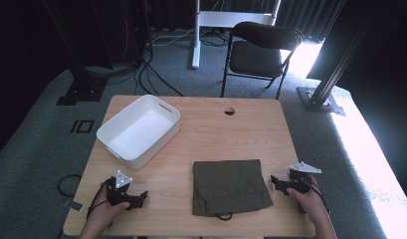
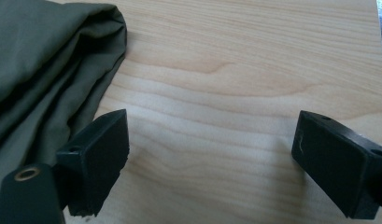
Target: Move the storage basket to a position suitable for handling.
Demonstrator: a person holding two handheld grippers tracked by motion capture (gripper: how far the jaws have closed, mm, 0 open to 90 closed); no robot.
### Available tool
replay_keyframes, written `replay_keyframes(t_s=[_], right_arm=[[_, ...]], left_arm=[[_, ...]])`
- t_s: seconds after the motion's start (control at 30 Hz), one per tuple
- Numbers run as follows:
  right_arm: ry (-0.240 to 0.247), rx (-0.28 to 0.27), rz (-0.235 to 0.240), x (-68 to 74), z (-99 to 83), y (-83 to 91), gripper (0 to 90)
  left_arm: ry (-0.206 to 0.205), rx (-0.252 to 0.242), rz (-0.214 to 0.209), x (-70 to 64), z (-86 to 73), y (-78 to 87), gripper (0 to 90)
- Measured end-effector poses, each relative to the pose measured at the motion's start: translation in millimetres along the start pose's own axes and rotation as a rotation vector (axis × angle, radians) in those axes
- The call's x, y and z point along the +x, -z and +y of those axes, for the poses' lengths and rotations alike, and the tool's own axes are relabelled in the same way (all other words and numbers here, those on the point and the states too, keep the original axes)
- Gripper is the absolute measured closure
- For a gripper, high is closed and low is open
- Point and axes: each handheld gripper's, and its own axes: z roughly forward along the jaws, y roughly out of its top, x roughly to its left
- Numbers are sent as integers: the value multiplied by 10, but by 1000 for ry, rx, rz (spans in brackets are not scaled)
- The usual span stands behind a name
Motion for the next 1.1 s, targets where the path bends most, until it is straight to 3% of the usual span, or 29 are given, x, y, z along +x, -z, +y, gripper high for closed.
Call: replay_keyframes(t_s=[0.1,0.3,0.4,0.63,0.83,1.1], right_arm=[[10,2,-2,-1,33,-30,109],[30,-14,0,17,147,-58,109],[23,-22,4,17,209,-65,109],[27,-44,22,19,382,-88,109],[16,-59,36,34,541,-142,109],[47,-65,62,134,743,-234,109]], left_arm=[[0,5,6,0,8,3,9],[40,9,28,45,22,-12,9],[39,6,23,48,24,2,9],[40,1,58,90,34,44,9],[51,-5,46,111,28,63,9],[78,-11,57,163,11,93,9]])
